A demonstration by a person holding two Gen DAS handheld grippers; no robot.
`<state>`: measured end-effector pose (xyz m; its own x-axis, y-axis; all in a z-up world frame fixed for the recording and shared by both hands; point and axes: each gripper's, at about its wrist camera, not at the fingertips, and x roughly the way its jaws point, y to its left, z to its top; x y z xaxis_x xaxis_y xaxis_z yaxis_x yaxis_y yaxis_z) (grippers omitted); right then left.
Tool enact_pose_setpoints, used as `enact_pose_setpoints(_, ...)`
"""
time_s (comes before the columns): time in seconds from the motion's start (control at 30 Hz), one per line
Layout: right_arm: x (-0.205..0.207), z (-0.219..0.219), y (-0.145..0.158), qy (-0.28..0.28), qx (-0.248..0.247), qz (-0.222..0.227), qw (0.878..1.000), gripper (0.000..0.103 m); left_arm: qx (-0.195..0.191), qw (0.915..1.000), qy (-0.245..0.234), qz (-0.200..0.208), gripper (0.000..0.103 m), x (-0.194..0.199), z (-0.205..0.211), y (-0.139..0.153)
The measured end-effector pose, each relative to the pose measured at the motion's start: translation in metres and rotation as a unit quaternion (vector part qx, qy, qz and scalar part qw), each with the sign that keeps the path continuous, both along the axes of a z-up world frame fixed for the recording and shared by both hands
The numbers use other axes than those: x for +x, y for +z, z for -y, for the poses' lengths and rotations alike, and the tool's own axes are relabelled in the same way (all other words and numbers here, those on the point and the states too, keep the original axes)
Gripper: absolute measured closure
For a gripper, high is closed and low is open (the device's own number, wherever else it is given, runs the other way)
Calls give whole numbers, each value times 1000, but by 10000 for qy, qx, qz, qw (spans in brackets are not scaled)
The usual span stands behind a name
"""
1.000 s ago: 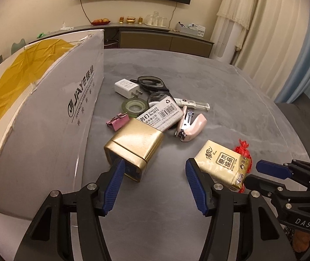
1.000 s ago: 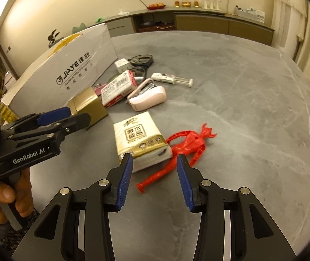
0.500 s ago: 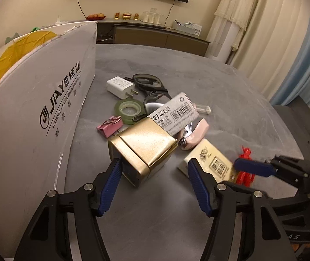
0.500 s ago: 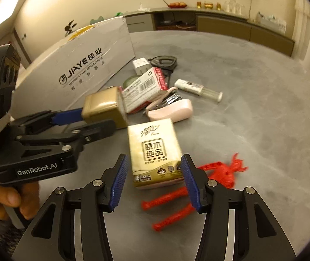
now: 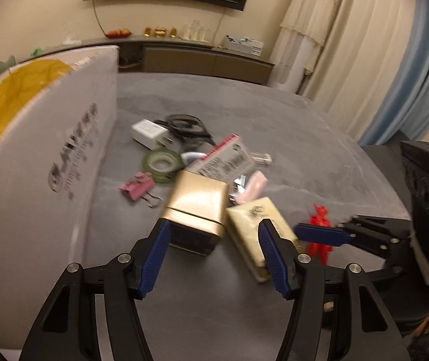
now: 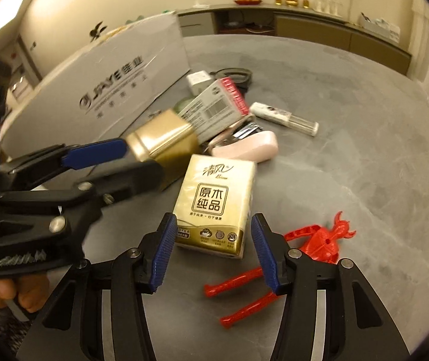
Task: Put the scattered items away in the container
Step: 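Grasp the gold tissue pack with the right tool while the left tool grasps the gold tin box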
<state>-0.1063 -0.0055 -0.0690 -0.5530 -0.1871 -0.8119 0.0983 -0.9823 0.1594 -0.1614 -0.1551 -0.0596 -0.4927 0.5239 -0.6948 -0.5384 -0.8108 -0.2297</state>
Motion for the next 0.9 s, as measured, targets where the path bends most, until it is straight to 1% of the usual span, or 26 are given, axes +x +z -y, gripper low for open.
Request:
enact_pose_setpoints(0.07, -1, -3, 1, -60, -13, -70, 10000, 48, -55, 9999, 110, -69, 38, -7, 2, -2)
enact_pose_setpoints(0.13, -6, 0, -2, -40, -110, -9, 9999, 47, -164, 9997, 128, -141, 35, -14, -2, -6)
enact_pose_setpoints(0.17, -7, 2, -4, -2, -143, 16, 9999, 47, -229, 9996, 56, -134, 34, -18, -6, -9)
enact_pose_setpoints(0.2, -8, 6, -6, 43, -134, 32, 9999, 44, -287, 9995, -24, -107, 34, -19, -10, -13)
enact_pose_setpoints(0.27, -9, 15, -9, 121, 44, 45, 9999, 42, -377, 9992, -141, -60, 35, -20, -16, -20)
enact_pose_setpoints(0.3, -9, 17, -11, 124, 162, 28, 9998, 42, -374, 9991, -206, 7, 37, -21, -18, -23)
enact_pose_setpoints(0.33, -9, 17, -12, 56, 254, -9, 9997, 42, -360, 9991, -212, 34, 45, -21, -19, -25)
enact_pose_setpoints(0.37, -9, 15, -13, -6, 253, 4, 9997, 42, -326, 9993, -187, 48, 50, -23, -18, -25)
enact_pose_setpoints(0.47, -7, 5, -14, -171, 92, 111, 9997, 46, -215, 9995, -168, 150, 51, -23, -14, -25)
enact_pose_setpoints(0.6, -3, -1, -12, -277, -35, 133, 9995, 48, -271, 9995, -118, 90, 52, -18, -14, -24)
enact_pose_setpoints(0.9, 9, -12, 4, -424, -604, -26, 9973, 48, -39, 9999, 19, -129, 52, -12, -3, 0)
